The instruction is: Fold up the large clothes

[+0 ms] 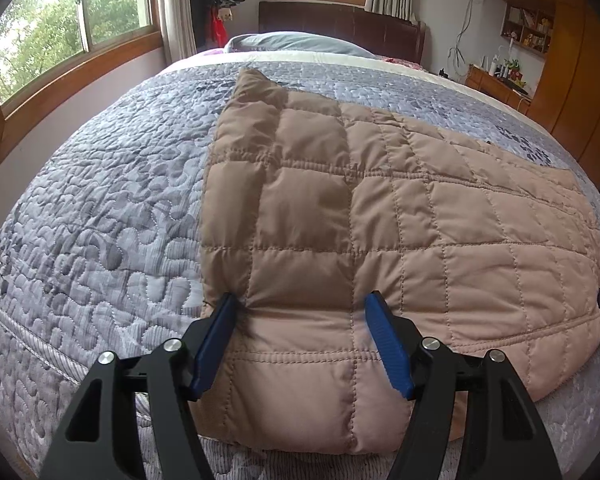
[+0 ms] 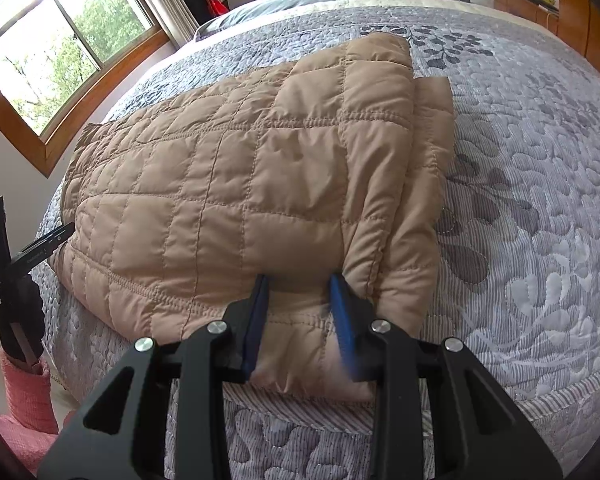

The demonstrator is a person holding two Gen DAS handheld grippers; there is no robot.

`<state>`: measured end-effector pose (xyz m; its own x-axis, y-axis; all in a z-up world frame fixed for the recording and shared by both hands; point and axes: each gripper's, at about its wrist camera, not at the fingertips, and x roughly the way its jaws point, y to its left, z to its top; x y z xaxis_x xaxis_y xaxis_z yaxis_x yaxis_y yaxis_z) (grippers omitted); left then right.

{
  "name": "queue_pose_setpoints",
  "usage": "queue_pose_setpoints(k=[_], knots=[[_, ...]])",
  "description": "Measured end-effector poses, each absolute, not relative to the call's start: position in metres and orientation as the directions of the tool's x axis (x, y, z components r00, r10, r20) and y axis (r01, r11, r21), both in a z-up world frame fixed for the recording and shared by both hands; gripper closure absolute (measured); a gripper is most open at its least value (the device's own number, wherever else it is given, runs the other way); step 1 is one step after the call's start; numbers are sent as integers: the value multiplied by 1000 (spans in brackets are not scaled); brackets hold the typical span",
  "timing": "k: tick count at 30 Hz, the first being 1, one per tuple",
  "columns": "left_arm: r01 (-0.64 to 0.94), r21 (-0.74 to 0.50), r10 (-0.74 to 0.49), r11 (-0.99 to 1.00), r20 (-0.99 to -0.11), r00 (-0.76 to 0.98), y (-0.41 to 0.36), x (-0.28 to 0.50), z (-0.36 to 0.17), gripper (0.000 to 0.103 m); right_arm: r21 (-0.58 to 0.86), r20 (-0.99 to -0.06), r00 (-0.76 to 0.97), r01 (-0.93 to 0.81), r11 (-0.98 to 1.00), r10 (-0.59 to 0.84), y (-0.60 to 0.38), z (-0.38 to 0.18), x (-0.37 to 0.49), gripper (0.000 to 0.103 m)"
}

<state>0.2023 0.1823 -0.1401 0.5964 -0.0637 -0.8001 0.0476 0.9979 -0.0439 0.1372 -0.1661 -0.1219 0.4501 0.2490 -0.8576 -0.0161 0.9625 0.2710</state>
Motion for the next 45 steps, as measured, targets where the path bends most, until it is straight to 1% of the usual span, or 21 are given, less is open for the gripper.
queue_pose_setpoints(k=[13,17,22,25,28,30,32,35,37,38,40,45], knots=[[52,-48,-69,998,-798,599,182,202,-141,34,266,-852,466,-8,964,239,-166,-120,135,72],[55,-40,-65,998,-801,595,182,202,-139,35,267,-852,465,-12,964,242,-165,-102,130,69],[48,-51,-70,998,-800,596,185,197,-133,35,257,-852,463,-37,966,244,-171,-79,120,69],[26,-79,-79,997,-796,600,191,186,-123,36,212,-888,417,1,977,193,-179,-91,122,69],[-13,-118,-88,993,-798,596,201,168,-113,36,238,-898,385,21,971,212,-185,-110,124,70],[-56,-161,-97,985,-801,590,213,156,-109,36,253,-893,391,22,967,224,-187,-116,124,70],[-118,-232,-124,965,-807,577,229,144,-113,35,258,-889,399,24,966,227,-188,-117,123,70],[-190,-414,-260,890,-804,536,250,135,-131,35,250,-889,400,18,968,222,-186,-119,123,70],[-212,-536,-371,817,-771,517,257,135,-146,35,245,-892,396,16,969,219,-185,-119,125,70],[-215,-575,-409,789,-753,515,258,135,-151,35,244,-893,394,16,970,218,-185,-118,126,70],[-234,-619,-441,750,-732,520,260,140,-159,35,243,-893,393,15,970,218,-185,-119,125,70],[-268,-678,-447,684,-680,581,268,153,-167,35,244,-890,402,15,970,217,-184,-119,124,70]])
